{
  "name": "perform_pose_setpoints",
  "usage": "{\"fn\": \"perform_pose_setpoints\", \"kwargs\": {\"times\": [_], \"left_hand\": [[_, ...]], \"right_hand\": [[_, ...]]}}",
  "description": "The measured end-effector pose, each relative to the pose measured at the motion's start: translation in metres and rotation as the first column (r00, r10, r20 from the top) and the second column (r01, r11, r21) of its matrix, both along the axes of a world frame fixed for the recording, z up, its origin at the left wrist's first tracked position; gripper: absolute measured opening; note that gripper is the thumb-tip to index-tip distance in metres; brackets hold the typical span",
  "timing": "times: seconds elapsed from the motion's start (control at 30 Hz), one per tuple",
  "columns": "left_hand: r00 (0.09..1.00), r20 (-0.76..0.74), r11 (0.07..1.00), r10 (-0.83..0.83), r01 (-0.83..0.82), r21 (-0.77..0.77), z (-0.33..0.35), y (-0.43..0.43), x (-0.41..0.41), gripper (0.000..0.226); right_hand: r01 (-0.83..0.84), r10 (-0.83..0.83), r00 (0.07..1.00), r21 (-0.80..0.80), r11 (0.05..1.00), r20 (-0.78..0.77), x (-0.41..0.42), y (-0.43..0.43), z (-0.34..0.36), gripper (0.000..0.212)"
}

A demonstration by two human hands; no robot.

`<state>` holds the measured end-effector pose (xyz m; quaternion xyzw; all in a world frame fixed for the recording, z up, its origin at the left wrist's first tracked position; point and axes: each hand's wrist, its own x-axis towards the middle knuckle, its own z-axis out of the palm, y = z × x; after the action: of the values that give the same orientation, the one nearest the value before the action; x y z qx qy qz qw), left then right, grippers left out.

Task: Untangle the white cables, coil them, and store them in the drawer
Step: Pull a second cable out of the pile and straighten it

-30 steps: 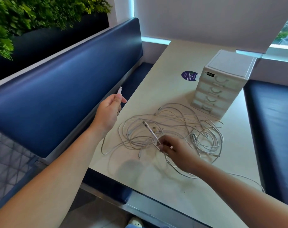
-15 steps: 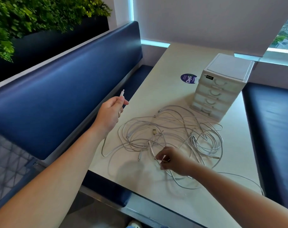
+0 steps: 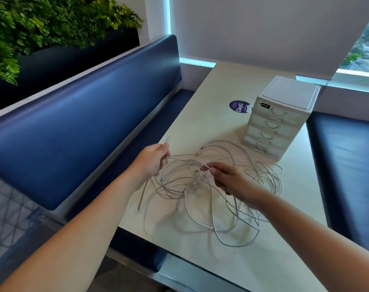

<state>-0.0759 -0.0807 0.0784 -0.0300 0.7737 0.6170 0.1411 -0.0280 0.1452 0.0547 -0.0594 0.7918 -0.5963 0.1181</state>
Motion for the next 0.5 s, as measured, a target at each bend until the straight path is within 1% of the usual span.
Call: {"fn": "perform_pose_setpoints", "kwargs": {"times": [0.03, 0.07, 0.1, 0.17, 0.23, 0.3, 0.37, 0.5], "left_hand": [[0.999, 0.044, 1.000, -0.030, 0.030, -0.005, 0.000, 0.005, 0.003, 0.036], [0.994, 0.096, 0.999, -0.053, 0.051, 0.016, 0.001, 0.011, 0.006, 0.035], [0.987, 0.145, 0.996, -0.067, 0.057, 0.071, 0.004, 0.017, 0.009, 0.035], [0.971, 0.228, 0.963, -0.067, 0.004, 0.269, 0.011, 0.030, 0.012, 0.034], [0.960, 0.277, 0.877, -0.048, -0.092, 0.472, 0.018, 0.037, 0.012, 0.035], [0.955, 0.293, 0.780, -0.039, -0.154, 0.607, 0.024, 0.041, 0.011, 0.035], [0.958, 0.286, 0.725, -0.009, -0.192, 0.662, 0.029, 0.043, 0.009, 0.033], [0.967, 0.241, 0.730, 0.077, -0.220, 0.647, 0.032, 0.047, 0.007, 0.031]], "right_hand": [[-0.020, 0.019, 1.000, -0.070, 0.997, -0.014, 0.000, -0.001, 0.010, 0.023], [-0.048, 0.044, 0.998, -0.102, 0.994, -0.036, 0.000, -0.003, 0.016, 0.024], [-0.077, 0.070, 0.995, -0.096, 0.992, -0.067, 0.001, -0.004, 0.023, 0.024], [-0.125, 0.124, 0.984, 0.005, 0.992, -0.128, 0.001, -0.005, 0.025, 0.024], [-0.133, 0.148, 0.980, 0.114, 0.984, -0.135, 0.000, -0.004, 0.019, 0.024], [-0.134, 0.152, 0.984, 0.170, 0.976, -0.097, 0.002, -0.001, 0.011, 0.024], [-0.135, 0.145, 0.989, 0.188, 0.973, -0.039, 0.005, 0.001, 0.004, 0.024], [-0.134, 0.123, 0.988, 0.119, 0.984, 0.095, 0.010, 0.003, -0.003, 0.022]]}}
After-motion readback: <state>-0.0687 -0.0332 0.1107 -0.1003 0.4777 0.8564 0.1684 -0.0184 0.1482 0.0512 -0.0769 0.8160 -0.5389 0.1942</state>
